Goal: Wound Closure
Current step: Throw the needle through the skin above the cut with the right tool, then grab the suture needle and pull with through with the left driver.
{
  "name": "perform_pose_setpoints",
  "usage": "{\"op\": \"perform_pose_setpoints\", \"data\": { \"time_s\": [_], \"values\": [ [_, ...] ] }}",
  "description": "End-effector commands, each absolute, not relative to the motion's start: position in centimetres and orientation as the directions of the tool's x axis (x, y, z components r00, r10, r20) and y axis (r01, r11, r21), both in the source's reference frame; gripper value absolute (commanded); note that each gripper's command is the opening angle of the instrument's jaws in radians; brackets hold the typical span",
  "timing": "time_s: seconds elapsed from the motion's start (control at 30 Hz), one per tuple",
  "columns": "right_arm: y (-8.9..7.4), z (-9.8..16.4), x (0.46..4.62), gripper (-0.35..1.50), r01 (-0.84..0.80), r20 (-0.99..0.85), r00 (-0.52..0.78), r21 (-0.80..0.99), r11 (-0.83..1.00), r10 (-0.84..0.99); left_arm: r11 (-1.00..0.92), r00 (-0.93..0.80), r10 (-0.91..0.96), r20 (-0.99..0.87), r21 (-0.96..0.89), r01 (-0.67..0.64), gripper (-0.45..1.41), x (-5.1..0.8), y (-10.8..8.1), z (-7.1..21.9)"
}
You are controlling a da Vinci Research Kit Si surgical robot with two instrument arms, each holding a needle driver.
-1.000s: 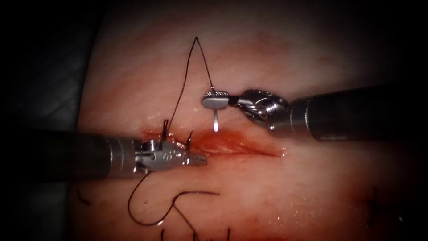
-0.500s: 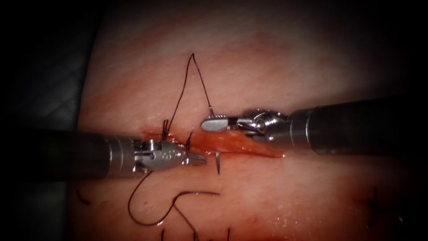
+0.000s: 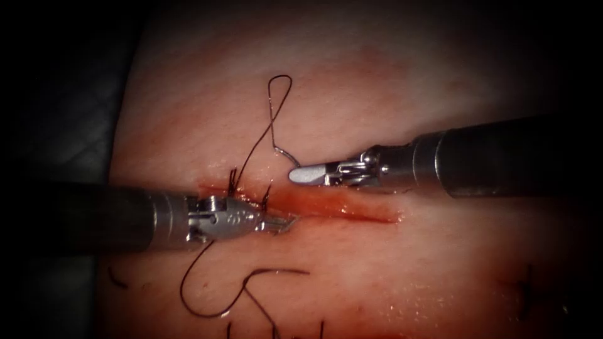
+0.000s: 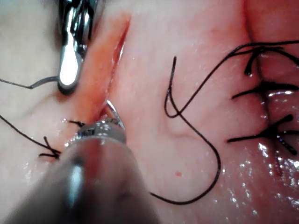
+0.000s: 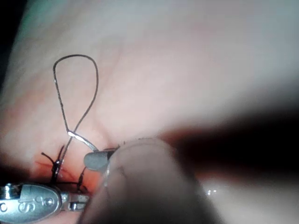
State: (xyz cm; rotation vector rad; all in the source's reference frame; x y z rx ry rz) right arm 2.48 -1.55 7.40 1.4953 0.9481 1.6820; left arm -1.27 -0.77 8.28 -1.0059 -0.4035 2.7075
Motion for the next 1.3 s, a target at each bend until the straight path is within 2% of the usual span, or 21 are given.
{"op": "perform_pose_setpoints", "data": {
  "time_s": [0.03, 0.13, 0.23, 0.27, 0.33, 0.43, 0.6, 0.93, 1.3],
  "values": [
    [-1.53, 7.46, 2.56, -0.27, -0.016, 0.406, -0.154, 0.910, -0.413, 0.901, -0.937, -0.740, 0.302, -0.602, -0.331, -0.113, -0.28, -1.33, -0.79, 8.34],
    [-1.41, 7.45, 2.53, 0.79, -0.093, 0.157, -0.242, 0.979, -0.184, 0.958, -0.937, -0.740, 0.303, -0.601, -0.331, -0.114, -0.28, -1.34, -0.80, 8.33],
    [-1.29, 7.44, 2.47, 1.00, -0.208, -0.027, -0.286, 0.977, -0.035, 0.958, -0.937, -0.740, 0.303, -0.600, -0.331, -0.115, -0.28, -1.34, -0.80, 8.32],
    [-1.20, 7.44, 2.44, 1.20, -0.288, -0.141, -0.294, 0.956, 0.053, 0.945, -0.936, -0.740, 0.304, -0.600, -0.332, -0.115, -0.28, -1.34, -0.81, 8.31],
    [-1.07, 7.40, 2.37, 1.31, -0.425, -0.352, -0.249, 0.877, 0.225, 0.902, -0.936, -0.740, 0.304, -0.600, -0.332, -0.115, -0.28, -1.34, -0.80, 8.30],
    [-1.01, 7.31, 2.34, 1.33, -0.554, -0.530, -0.172, 0.749, 0.363, 0.831, -0.936, -0.740, 0.304, -0.600, -0.332, -0.115, -0.28, -1.34, -0.80, 8.30],
    [-1.04, 7.20, 2.37, 1.30, -0.641, -0.656, -0.016, 0.586, 0.496, 0.755, -0.936, -0.740, 0.304, -0.600, -0.332, -0.115, -0.28, -1.34, -0.80, 8.30],
    [-1.01, 7.20, 2.41, 1.28, -0.707, -0.721, 0.111, 0.427, 0.564, 0.684, -0.936, -0.740, 0.305, -0.599, -0.332, -0.116, -0.28, -1.35, -0.81, 8.30],
    [-1.05, 7.26, 2.65, 1.18, -0.678, -0.706, 0.181, 0.415, 0.606, 0.685, -0.936, -0.741, 0.305, -0.599, -0.332, -0.117, -0.30, -1.34, -0.82, 8.29]
  ]
}}
